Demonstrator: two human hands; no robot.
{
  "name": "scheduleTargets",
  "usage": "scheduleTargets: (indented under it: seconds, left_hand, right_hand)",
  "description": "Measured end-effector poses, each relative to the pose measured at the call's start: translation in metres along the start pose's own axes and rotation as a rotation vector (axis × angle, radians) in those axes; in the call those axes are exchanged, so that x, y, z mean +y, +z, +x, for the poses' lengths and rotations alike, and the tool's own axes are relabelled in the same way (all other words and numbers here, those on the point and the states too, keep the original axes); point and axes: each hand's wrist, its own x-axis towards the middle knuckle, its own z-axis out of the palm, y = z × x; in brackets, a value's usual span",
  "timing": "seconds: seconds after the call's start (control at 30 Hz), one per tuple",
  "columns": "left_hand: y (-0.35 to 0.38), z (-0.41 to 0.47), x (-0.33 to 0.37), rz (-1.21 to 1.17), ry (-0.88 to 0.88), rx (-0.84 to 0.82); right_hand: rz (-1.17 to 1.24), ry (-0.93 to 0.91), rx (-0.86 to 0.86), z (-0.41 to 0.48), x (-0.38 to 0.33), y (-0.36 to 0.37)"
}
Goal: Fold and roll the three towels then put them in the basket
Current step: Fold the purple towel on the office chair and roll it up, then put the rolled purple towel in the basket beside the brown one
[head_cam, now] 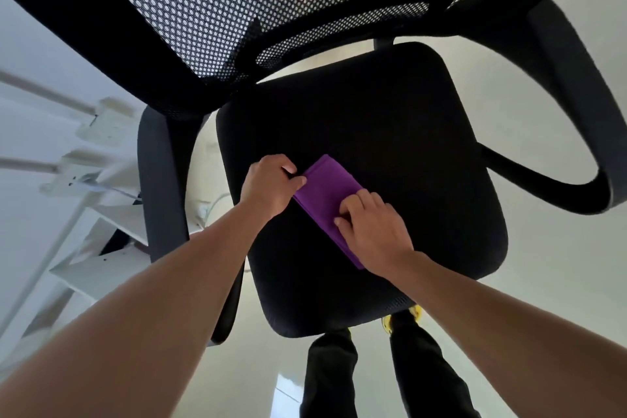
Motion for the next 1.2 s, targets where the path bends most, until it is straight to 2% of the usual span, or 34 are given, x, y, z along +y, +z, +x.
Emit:
scheduleTargets:
  seconds: [0.1, 0.13, 0.2, 0.3, 0.37, 0.5, 0.57, 0.63, 0.8, 0.83, 0.9, 1.0, 1.1, 1.2]
  left_hand:
    - [0.001, -0.003, 0.014, 0.228, 0.194, 0.064]
    - [0.002, -0.004, 0.021, 0.263, 0.279, 0.031]
    - [0.009, -0.003, 0.035, 0.321, 0.389, -0.136]
    - [0.020, 0.002, 0.044, 0.570, 0.448, -0.314]
    - [0.023, 0.003, 0.047, 0.707, 0.484, -0.302]
    - [0.024, -0.016, 0.057, 0.984, 0.584, -0.349]
    - [0.026, -0.036, 0.057, 1.064, 0.602, -0.394]
    - [0.026, -0.065, 0.067, 1.033, 0.597, -0.434]
    - [0.040, -0.147, 0.117, 0.692, 0.512, -0.505]
    - [0.052, -0.167, 0.151, 0.669, 0.519, -0.523]
    - [0.060, -0.185, 0.166, 0.594, 0.461, -0.578]
    - [0.086, -0.209, 0.225, 0.487, 0.498, -0.615]
    - [0.119, -0.227, 0.309, 0.435, 0.505, -0.604]
    - [0.156, -0.236, 0.385, 0.430, 0.537, -0.571]
  right_hand:
    - [0.099, 0.056, 0.173, -0.027, 0.006, -0.008]
    - [0.147, 0.124, 0.210, -0.037, 0.008, -0.008]
    - [0.260, 0.303, 0.209, -0.051, 0.012, -0.006]
    - [0.350, 0.434, 0.081, -0.060, 0.013, 0.003]
    - [0.339, 0.432, 0.011, -0.061, 0.015, 0.007]
    - [0.290, 0.459, -0.251, -0.065, 0.021, -0.003]
    - [0.300, 0.440, -0.246, -0.077, 0.027, -0.012]
    - [0.338, 0.403, -0.171, -0.101, 0.038, -0.035]
    - [0.478, 0.410, -0.029, -0.185, 0.074, -0.097]
    - [0.496, 0.451, 0.004, -0.217, 0.095, -0.122]
    - [0.539, 0.477, 0.002, -0.238, 0.109, -0.130]
    - [0.623, 0.623, 0.048, -0.280, 0.151, -0.168]
    - [0.744, 0.775, 0.108, -0.324, 0.211, -0.208]
    - [0.872, 0.821, 0.187, -0.356, 0.277, -0.243]
